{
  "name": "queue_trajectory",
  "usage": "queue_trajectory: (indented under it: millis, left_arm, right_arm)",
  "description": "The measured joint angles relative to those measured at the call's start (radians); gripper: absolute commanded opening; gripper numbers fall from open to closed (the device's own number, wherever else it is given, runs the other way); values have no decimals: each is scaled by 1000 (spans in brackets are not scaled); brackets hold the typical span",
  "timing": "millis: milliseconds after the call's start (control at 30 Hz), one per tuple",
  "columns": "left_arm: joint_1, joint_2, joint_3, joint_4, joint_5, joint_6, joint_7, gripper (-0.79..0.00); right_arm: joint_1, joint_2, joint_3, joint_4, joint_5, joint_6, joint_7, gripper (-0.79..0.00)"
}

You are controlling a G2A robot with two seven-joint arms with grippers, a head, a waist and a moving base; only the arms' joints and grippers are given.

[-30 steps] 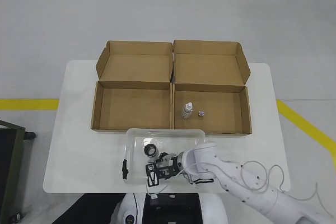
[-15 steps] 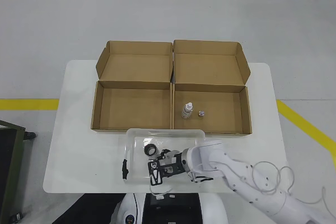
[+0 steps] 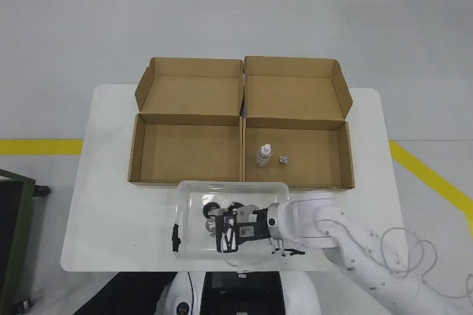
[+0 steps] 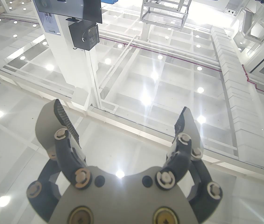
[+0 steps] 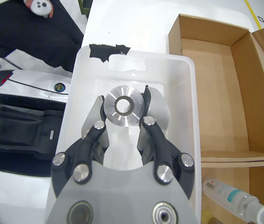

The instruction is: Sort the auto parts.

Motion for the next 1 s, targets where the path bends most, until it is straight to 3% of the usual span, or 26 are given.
queue_trajectory:
  millis: [1000]
  left_arm:
    - [0,0,0,0,0,0,0,0]
  right_arm:
    - [-40,6,292,-141,146,179,-397,-785]
